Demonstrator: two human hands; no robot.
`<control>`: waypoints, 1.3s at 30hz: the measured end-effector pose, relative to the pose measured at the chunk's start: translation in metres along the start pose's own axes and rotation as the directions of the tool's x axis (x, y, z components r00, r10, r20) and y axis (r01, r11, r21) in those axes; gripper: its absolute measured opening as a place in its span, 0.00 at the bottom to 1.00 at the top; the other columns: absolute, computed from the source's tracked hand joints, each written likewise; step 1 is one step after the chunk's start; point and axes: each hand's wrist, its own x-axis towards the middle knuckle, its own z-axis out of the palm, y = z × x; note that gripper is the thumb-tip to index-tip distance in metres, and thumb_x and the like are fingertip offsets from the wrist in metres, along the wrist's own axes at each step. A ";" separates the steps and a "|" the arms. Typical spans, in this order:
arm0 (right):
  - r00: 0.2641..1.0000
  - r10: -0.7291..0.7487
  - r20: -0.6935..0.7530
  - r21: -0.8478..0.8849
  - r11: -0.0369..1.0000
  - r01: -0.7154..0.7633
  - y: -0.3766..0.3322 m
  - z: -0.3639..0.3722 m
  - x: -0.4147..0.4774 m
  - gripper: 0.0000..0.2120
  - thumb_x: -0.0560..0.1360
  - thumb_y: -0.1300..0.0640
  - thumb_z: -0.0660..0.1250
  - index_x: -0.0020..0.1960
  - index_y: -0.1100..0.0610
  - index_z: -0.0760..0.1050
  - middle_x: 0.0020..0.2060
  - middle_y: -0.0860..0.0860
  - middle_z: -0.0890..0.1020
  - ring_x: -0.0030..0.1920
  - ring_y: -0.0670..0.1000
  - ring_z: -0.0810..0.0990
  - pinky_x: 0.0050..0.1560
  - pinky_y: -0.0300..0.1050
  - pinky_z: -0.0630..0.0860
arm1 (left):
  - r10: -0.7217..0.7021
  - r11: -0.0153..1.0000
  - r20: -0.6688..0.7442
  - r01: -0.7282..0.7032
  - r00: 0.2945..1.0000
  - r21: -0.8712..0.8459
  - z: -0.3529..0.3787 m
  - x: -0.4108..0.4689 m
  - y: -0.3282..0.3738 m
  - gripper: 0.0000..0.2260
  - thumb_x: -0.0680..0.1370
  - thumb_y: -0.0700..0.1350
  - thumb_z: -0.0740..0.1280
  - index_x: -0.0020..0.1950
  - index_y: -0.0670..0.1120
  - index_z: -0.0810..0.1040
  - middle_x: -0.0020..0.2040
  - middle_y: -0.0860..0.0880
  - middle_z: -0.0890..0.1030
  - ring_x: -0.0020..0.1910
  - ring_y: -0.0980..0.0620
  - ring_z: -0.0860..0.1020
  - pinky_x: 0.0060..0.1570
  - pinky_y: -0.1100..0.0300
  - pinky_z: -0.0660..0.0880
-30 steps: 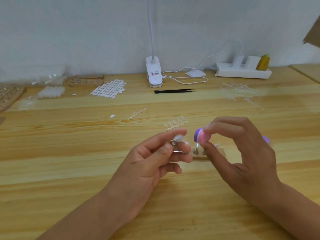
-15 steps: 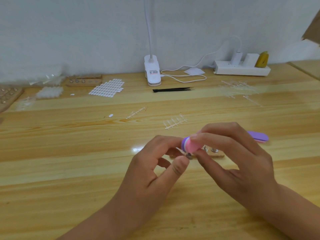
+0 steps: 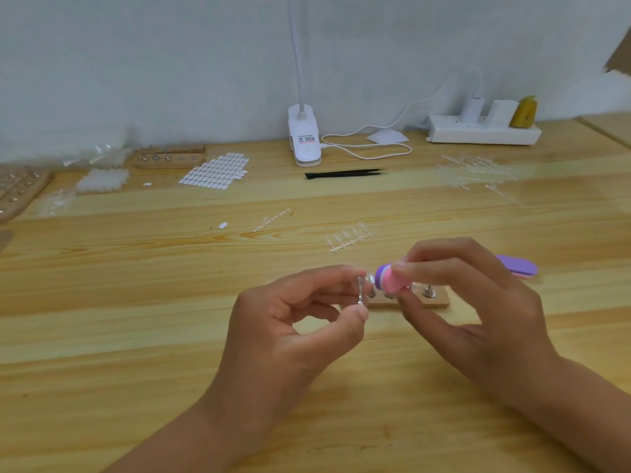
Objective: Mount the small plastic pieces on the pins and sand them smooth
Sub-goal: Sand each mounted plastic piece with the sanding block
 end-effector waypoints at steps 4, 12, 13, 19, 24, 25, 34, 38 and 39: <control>0.999 -0.041 -0.020 0.065 0.997 0.042 -0.011 0.005 0.000 0.11 0.77 0.62 0.70 0.59 0.56 0.78 0.51 0.49 0.80 0.55 0.41 0.78 0.57 0.29 0.71 | 0.024 0.997 0.013 -0.025 1.000 0.072 0.002 -0.002 0.003 0.13 0.68 0.43 0.73 0.50 0.54 0.86 0.43 0.56 0.86 0.40 0.57 0.84 0.41 0.68 0.77; 1.000 -0.013 -0.003 0.100 0.995 0.013 -0.006 0.004 0.002 0.09 0.78 0.61 0.69 0.58 0.56 0.77 0.52 0.49 0.78 0.55 0.40 0.78 0.57 0.29 0.71 | -0.025 0.998 0.004 0.024 1.000 0.065 0.004 -0.002 0.006 0.11 0.64 0.39 0.75 0.44 0.50 0.87 0.37 0.51 0.86 0.36 0.54 0.84 0.38 0.67 0.78; 0.998 -0.054 0.015 0.109 0.993 0.052 -0.008 0.006 -0.001 0.09 0.79 0.62 0.69 0.59 0.57 0.77 0.53 0.50 0.79 0.55 0.42 0.79 0.57 0.31 0.72 | -0.018 0.997 0.015 0.017 1.000 0.070 0.005 -0.003 0.007 0.11 0.64 0.39 0.75 0.44 0.51 0.87 0.37 0.51 0.86 0.35 0.54 0.84 0.38 0.67 0.78; 0.999 0.002 0.050 0.081 0.997 -0.006 0.000 0.001 0.000 0.10 0.78 0.62 0.69 0.58 0.55 0.79 0.51 0.49 0.79 0.54 0.42 0.78 0.55 0.30 0.71 | -0.044 0.998 -0.018 0.044 0.999 0.039 0.004 -0.002 0.008 0.11 0.63 0.38 0.75 0.43 0.49 0.87 0.36 0.50 0.86 0.36 0.52 0.85 0.38 0.66 0.78; 0.990 -0.127 0.067 0.088 0.989 0.121 -0.005 0.004 -0.004 0.09 0.80 0.64 0.67 0.59 0.59 0.78 0.51 0.54 0.80 0.52 0.49 0.80 0.54 0.38 0.75 | -0.034 0.999 0.015 0.034 0.999 0.008 0.002 -0.003 0.010 0.11 0.65 0.42 0.74 0.45 0.51 0.87 0.38 0.51 0.86 0.37 0.52 0.85 0.39 0.65 0.79; 0.992 -0.094 0.079 0.062 0.994 0.089 0.000 0.003 -0.003 0.07 0.80 0.64 0.67 0.57 0.58 0.79 0.50 0.55 0.80 0.51 0.50 0.80 0.54 0.36 0.75 | -0.053 0.998 0.006 0.053 0.999 -0.027 0.001 -0.003 0.010 0.11 0.64 0.43 0.74 0.45 0.50 0.87 0.38 0.49 0.86 0.37 0.51 0.85 0.39 0.65 0.79; 0.999 -0.052 -0.003 -0.020 0.998 0.052 0.002 0.002 0.001 0.12 0.78 0.65 0.69 0.60 0.57 0.76 0.53 0.49 0.78 0.57 0.45 0.77 0.61 0.31 0.69 | -0.239 0.928 0.084 0.253 0.967 -0.273 -0.002 0.007 -0.002 0.13 0.69 0.32 0.69 0.50 0.45 0.84 0.42 0.42 0.85 0.43 0.47 0.85 0.42 0.61 0.79; 0.999 -0.038 -0.017 -0.025 0.999 0.038 0.002 0.001 0.002 0.13 0.77 0.66 0.69 0.60 0.55 0.76 0.52 0.51 0.79 0.56 0.45 0.78 0.60 0.32 0.70 | -0.230 0.921 0.097 0.248 0.968 -0.299 -0.001 0.008 -0.003 0.12 0.69 0.34 0.71 0.51 0.43 0.84 0.44 0.41 0.85 0.43 0.47 0.84 0.44 0.60 0.80; 0.998 -0.067 -0.002 -0.015 0.998 0.067 -0.001 0.003 0.002 0.12 0.78 0.66 0.69 0.59 0.55 0.77 0.52 0.52 0.79 0.55 0.46 0.78 0.60 0.33 0.71 | -0.221 0.923 0.102 0.242 0.970 -0.299 0.000 0.007 -0.003 0.13 0.69 0.35 0.72 0.52 0.42 0.84 0.44 0.40 0.85 0.43 0.46 0.84 0.44 0.60 0.80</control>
